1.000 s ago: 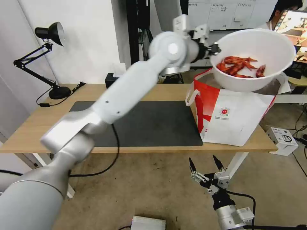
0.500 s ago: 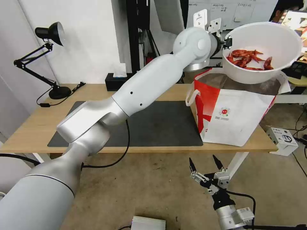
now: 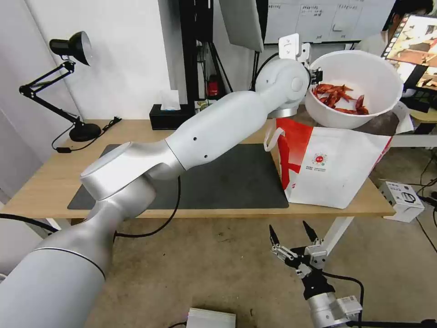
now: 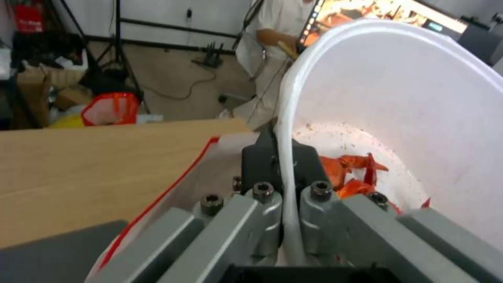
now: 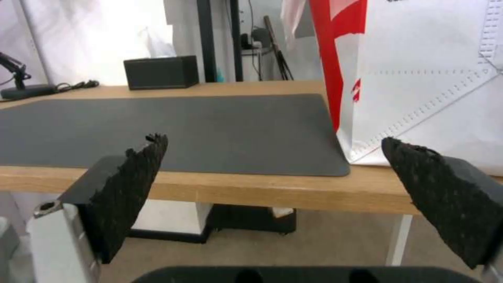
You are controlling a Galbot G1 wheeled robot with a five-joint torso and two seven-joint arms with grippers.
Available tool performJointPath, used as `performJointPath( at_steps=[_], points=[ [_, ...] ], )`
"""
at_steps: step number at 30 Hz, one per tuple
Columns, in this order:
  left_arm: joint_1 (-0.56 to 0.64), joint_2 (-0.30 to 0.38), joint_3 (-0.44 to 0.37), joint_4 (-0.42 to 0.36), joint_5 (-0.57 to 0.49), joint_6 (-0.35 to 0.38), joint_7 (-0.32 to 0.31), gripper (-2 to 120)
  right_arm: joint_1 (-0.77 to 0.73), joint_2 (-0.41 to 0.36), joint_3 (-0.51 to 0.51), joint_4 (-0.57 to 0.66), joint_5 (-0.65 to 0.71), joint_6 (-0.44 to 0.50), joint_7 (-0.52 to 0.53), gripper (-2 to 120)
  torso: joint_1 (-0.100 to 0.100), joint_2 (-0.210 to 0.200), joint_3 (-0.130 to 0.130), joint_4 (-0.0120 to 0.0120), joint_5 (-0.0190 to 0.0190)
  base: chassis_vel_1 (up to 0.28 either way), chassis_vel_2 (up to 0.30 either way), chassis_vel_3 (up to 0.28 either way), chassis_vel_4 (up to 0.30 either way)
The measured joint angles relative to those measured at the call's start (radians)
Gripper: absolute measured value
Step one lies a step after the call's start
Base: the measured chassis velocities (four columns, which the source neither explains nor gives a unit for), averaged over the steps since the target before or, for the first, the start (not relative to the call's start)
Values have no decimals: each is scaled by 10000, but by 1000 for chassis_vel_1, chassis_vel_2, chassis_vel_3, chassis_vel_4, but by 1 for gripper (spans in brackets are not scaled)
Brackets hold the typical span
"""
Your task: Pick up the trash from the table and place it into the takeout bag.
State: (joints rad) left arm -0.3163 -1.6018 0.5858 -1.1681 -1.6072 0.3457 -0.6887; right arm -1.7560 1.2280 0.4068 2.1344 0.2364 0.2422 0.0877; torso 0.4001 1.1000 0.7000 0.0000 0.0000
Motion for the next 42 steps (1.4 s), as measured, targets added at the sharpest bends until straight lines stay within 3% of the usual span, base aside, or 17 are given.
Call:
performJointPath(
  at_steps=[6,9,14,17,26,28,34,36,38,40,42],
  points=[
    [128,12,77,3,9,168,34,0,0,0,0,0,0,0,0,100,-1,0,0,0,0,0,0,0,0],
    [223,19,89,3,61,235,169,14,0,0,0,0,0,0,0,100,0,0,0,0,0,0,0,0,0],
    [252,21,89,-3,183,296,258,27,0,0,0,0,0,0,0,100,-1,0,0,0,0,0,0,0,0],
    [280,25,66,-22,215,316,287,43,0,0,0,0,0,0,0,100,-2,0,0,0,0,0,0,0,0],
    [416,45,-122,-169,237,342,293,71,0,0,0,0,0,0,0,100,-2,0,0,0,0,0,0,0,0],
    [479,57,-228,-244,277,373,294,83,0,0,0,0,0,0,0,100,-2,0,0,0,0,0,0,0,0],
    [621,82,-466,-297,702,424,460,99,0,0,0,0,0,0,0,100,-1,0,0,0,0,0,0,0,0],
    [671,87,-480,-280,1049,414,686,99,1,0,0,0,0,0,1,100,-1,0,0,1,-1,0,0,0,0],
    [750,137,-404,-194,2024,393,1413,100,0,0,0,0,0,0,0,100,-2,0,0,-1,0,0,0,0,0],
    [768,164,-373,-181,2231,389,1568,100,0,0,0,0,0,0,0,100,-2,0,0,-2,0,0,0,0,0],
    [875,410,-211,-180,3130,262,2419,100,0,0,0,0,0,0,0,100,-1,1,0,-1,-1,0,0,0,0]
  ],
)
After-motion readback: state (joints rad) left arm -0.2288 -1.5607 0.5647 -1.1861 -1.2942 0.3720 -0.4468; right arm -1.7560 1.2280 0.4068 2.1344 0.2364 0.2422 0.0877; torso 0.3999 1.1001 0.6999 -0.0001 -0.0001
